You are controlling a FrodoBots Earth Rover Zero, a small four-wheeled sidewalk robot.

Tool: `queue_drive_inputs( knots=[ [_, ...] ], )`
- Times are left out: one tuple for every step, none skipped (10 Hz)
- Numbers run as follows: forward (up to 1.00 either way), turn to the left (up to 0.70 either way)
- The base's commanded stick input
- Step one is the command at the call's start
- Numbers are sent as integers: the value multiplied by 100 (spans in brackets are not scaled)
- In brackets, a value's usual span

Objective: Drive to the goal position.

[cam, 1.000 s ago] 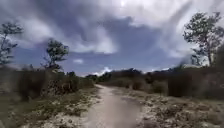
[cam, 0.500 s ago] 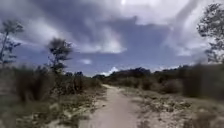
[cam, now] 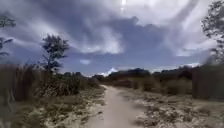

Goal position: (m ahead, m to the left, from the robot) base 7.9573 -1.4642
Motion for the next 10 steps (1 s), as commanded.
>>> queue_drive_inputs(
  knots=[
    [85, 0],
    [85, 0],
    [85, 0],
    [85, 0],
    [85, 0],
    [85, 0],
    [85, 0],
    [85, 0],
    [85, 0],
    [85, 0]
  ],
)
